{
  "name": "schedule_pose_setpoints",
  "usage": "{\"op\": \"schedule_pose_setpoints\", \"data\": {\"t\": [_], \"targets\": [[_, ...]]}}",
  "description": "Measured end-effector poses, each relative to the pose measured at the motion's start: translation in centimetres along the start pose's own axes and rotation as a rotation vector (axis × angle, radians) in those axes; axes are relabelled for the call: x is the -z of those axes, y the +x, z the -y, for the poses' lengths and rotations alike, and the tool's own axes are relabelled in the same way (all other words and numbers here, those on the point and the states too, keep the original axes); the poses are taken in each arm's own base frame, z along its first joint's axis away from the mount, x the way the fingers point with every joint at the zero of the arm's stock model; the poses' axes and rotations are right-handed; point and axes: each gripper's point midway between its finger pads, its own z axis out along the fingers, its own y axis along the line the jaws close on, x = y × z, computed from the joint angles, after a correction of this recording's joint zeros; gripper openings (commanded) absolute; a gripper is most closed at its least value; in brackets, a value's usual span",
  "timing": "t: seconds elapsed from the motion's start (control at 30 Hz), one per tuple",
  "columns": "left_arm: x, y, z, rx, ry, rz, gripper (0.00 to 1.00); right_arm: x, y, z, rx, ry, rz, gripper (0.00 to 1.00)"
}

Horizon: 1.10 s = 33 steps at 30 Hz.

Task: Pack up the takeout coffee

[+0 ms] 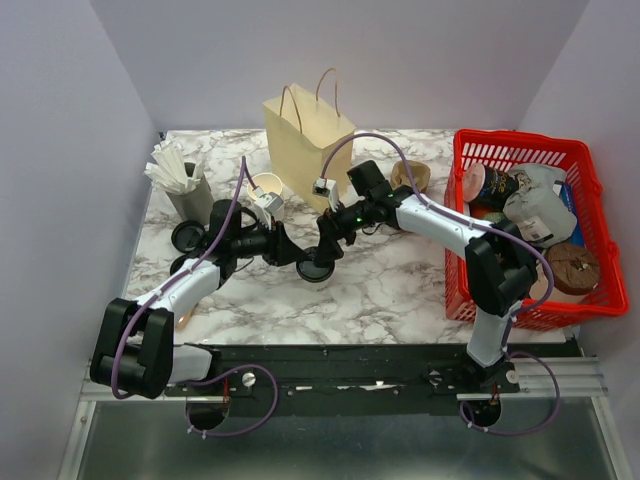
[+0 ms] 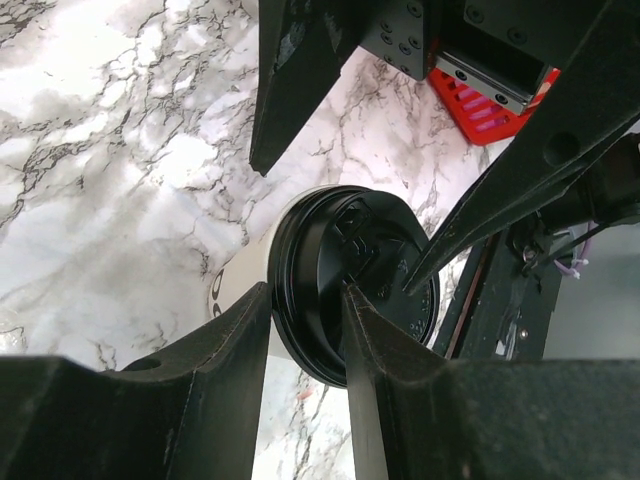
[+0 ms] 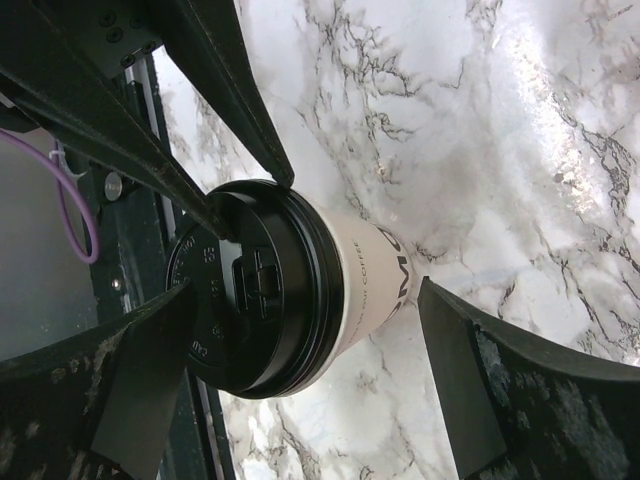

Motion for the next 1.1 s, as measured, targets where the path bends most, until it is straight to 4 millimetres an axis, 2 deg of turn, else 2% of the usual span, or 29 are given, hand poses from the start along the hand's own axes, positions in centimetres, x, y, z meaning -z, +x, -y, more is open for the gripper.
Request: {"op": "schedule_pose_setpoints", "data": {"t": [0.33, 0.67, 1.1], "targets": [[0.0, -0.2, -0.1, 0.024, -0.008, 0.015, 0.42, -1.0, 1.1, 0.3, -0.051, -0.038, -0.022, 0.93], [-0.3, 0.0, -0.3, 0.075, -0.006, 0.023, 0.42, -1.2, 1.1, 0.2, -0.121, -0.101, -0.003, 0.84], [-1.0, 0.2, -1.0, 0.151, -0.006, 0.022, 0.4, -1.0, 1.6, 0.8, -0.214, -0.183, 0.029, 0.8]]}}
